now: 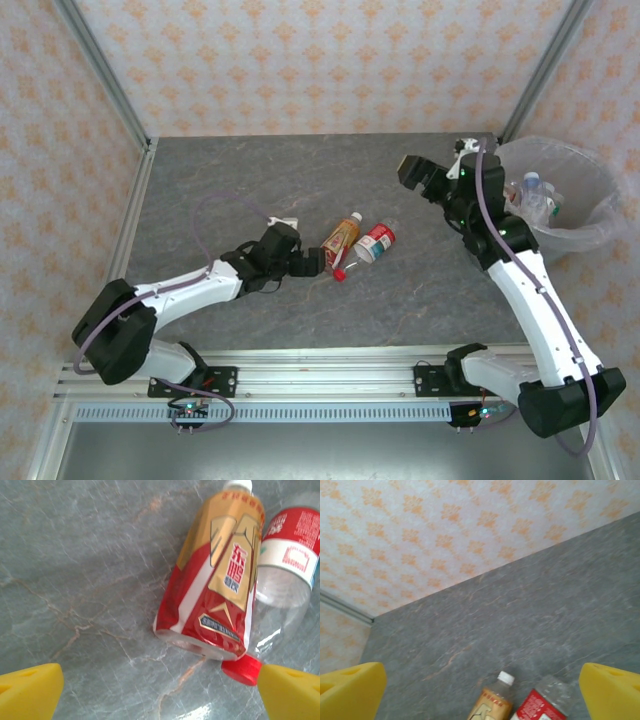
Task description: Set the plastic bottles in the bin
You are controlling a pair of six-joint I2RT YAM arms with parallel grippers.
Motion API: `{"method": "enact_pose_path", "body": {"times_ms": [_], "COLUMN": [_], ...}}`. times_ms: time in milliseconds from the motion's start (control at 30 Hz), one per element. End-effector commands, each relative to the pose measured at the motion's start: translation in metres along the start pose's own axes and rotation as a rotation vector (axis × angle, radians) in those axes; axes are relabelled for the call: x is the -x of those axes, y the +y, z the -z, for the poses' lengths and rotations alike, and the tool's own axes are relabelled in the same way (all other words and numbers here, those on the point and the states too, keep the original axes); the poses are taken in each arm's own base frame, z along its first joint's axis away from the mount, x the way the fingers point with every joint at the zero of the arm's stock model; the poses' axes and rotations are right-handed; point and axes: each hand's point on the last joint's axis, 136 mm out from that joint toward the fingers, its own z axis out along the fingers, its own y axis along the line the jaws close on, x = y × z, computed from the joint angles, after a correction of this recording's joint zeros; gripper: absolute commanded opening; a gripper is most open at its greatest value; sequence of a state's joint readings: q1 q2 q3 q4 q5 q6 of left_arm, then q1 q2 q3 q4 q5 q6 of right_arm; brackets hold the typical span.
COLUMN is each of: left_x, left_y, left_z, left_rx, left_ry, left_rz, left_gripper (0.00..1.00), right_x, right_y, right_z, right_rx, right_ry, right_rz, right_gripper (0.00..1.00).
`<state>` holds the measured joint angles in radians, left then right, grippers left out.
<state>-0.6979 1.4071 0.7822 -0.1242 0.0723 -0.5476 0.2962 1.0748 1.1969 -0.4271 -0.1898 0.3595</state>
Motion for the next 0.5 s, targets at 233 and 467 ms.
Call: {"method": "enact_pose_path", "body": {"times_ms": [233, 467], "left_x": [0.014, 0.017], "left_y": [-0.024, -0.027], "left_z": [-0.03, -0.059], "left_rx": [0.042, 0.09], "left_ry": [0.064, 0.112], "left_rz": [-0.186, -0.195], "left_gripper": [1.0, 0.96], "right_x": [-0.013, -0.013], "right_y": [0.015, 0.011], "right_z": [-0.014, -0.006], "right_rx": [0.063, 0.05], "right_ry": [0.0, -0.01], "right_rz": [-0.023, 0.004], "right_gripper": [0.99, 0.99]}}
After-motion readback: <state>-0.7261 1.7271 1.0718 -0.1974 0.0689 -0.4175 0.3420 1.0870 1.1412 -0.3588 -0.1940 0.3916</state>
